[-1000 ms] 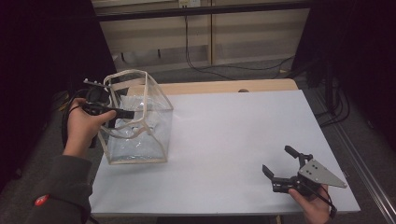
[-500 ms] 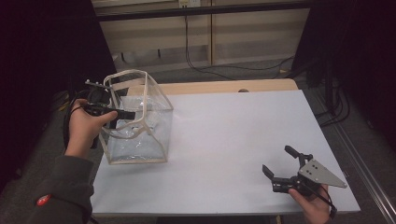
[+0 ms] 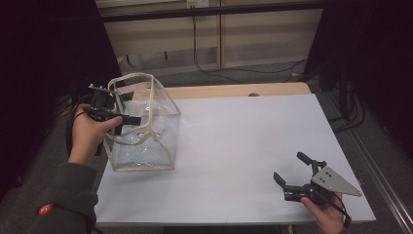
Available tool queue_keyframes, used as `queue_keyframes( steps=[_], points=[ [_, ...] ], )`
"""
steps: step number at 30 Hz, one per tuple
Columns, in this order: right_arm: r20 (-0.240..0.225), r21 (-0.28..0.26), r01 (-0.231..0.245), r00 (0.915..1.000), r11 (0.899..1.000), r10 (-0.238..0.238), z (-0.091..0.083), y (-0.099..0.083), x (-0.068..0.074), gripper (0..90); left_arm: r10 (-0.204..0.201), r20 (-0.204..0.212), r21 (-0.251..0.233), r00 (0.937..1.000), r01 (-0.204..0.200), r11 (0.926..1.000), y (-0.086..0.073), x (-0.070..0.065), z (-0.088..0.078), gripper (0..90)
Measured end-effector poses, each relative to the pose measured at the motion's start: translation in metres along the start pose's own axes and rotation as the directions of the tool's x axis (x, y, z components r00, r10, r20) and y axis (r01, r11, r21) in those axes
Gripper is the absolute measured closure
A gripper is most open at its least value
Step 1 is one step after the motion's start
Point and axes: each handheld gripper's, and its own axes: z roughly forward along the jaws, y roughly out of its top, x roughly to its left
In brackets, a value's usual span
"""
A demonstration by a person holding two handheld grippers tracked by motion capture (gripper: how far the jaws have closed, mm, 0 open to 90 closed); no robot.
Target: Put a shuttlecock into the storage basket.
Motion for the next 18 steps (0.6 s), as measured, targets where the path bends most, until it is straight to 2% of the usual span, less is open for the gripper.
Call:
queue_keyframes(
  steps=[11,18],
  points=[
    [0.000,0.002,0.000,1.0000,1.000,0.000,0.000,0.000,0.000,2.1,-0.008,0.004,0.001,1.0000,0.008,1.0000,0.001,-0.001,-0.006,55.5],
    [0.001,0.000,0.000,1.0000,1.000,0.000,0.000,0.000,0.000,2.1,-0.017,-0.006,-0.011,0.9998,0.017,0.9998,0.002,-0.002,-0.013,46.1]
  ],
)
